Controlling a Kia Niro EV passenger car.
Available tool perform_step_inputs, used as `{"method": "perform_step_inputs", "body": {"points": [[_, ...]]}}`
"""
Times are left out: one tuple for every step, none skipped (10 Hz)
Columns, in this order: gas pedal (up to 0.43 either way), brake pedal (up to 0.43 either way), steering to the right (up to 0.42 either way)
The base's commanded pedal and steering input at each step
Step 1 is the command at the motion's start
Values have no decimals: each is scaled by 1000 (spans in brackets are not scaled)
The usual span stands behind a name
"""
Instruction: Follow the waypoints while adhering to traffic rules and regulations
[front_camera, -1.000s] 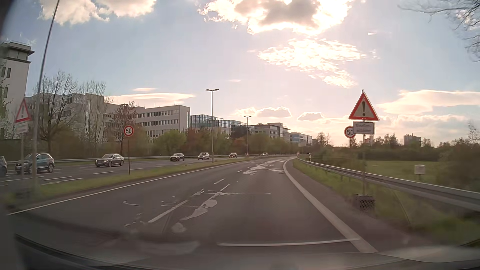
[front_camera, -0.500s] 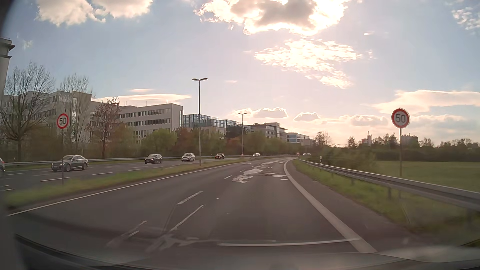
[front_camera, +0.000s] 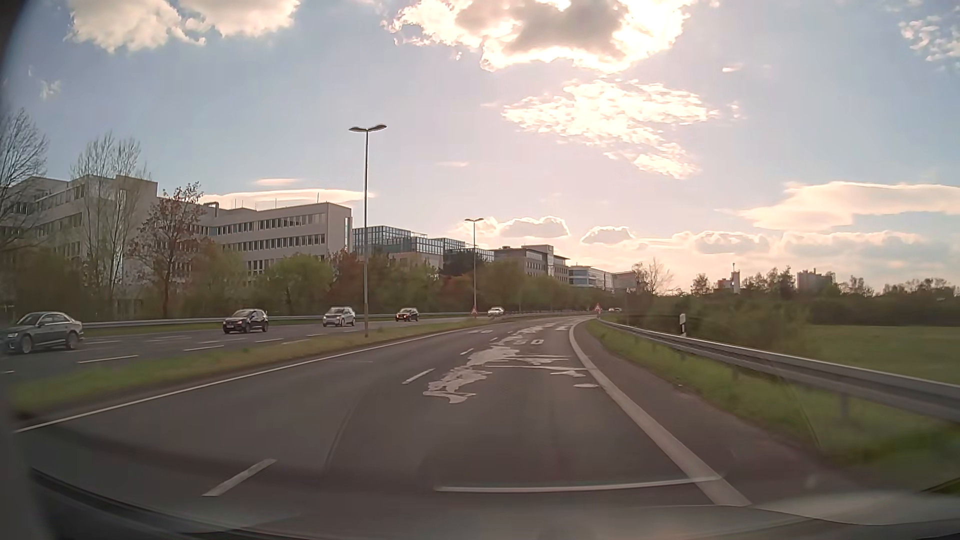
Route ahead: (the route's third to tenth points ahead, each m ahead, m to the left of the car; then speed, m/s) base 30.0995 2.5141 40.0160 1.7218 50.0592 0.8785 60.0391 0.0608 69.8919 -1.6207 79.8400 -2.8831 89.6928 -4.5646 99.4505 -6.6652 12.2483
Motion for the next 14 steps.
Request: {"method": "perform_step_inputs", "body": {"points": [[8,0,7],[8,0,8],[8,0,7],[8,0,7],[8,0,8],[8,0,9],[8,0,9],[8,0,8],[8,0,7],[8,0,7],[20,0,7],[28,0,6],[39,0,6],[39,0,6]]}}
